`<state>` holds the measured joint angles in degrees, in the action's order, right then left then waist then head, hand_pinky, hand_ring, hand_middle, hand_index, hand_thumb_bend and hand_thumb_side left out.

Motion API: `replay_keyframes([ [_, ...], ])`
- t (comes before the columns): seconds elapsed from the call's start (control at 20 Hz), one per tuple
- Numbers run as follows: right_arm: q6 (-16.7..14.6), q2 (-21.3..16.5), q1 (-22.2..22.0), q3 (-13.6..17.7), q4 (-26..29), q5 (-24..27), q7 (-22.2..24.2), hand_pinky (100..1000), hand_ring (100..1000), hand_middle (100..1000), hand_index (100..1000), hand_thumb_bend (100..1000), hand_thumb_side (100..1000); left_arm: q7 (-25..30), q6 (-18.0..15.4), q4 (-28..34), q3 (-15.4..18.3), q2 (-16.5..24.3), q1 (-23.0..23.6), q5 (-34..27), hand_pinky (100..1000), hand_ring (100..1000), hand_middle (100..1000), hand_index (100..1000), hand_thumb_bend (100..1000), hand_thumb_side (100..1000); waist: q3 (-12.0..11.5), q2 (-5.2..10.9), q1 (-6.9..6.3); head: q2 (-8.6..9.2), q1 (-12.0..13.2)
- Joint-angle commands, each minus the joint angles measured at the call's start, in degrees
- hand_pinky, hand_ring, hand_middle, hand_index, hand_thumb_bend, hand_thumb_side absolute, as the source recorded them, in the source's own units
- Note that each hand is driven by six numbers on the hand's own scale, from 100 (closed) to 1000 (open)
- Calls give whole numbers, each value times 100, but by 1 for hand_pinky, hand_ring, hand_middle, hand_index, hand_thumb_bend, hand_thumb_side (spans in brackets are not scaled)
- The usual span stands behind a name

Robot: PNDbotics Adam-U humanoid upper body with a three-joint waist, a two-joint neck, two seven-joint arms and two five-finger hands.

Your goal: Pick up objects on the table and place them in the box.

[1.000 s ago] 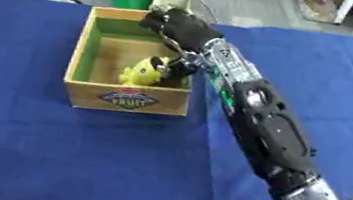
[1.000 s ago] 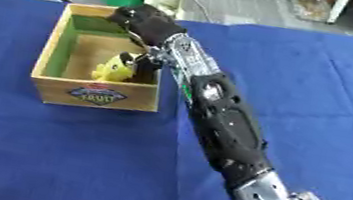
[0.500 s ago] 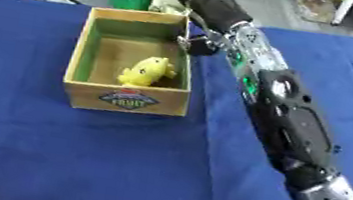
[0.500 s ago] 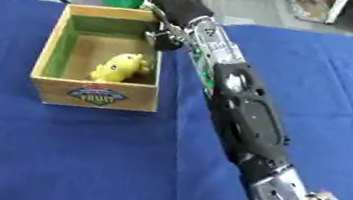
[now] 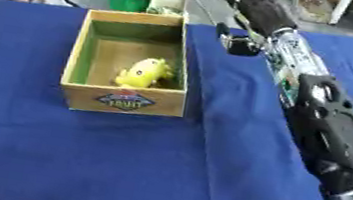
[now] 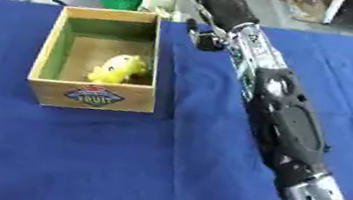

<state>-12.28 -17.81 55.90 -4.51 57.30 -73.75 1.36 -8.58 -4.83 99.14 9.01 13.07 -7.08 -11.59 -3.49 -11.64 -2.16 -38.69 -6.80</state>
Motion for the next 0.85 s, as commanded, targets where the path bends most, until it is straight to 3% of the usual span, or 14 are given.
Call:
replay_keyframes([
  [0.05,106,-299,6,120,139,170,-22,929,804,836,939,100,149,-24,-3,78,64,92,-19,-4,486,386,452,611,747,207,18,110,-16,25,24],
  [0.8,311,-555,-352,279,323,492,-16,929,794,824,939,100,158,-34,-9,76,76,86,10,-3,485,385,452,611,748,207,108,113,-57,11,60],
  [0.85,317,-559,-362,284,330,500,-20,929,793,823,939,100,128,-36,-9,74,76,87,12,-4,485,385,452,611,748,207,111,114,-58,14,59],
])
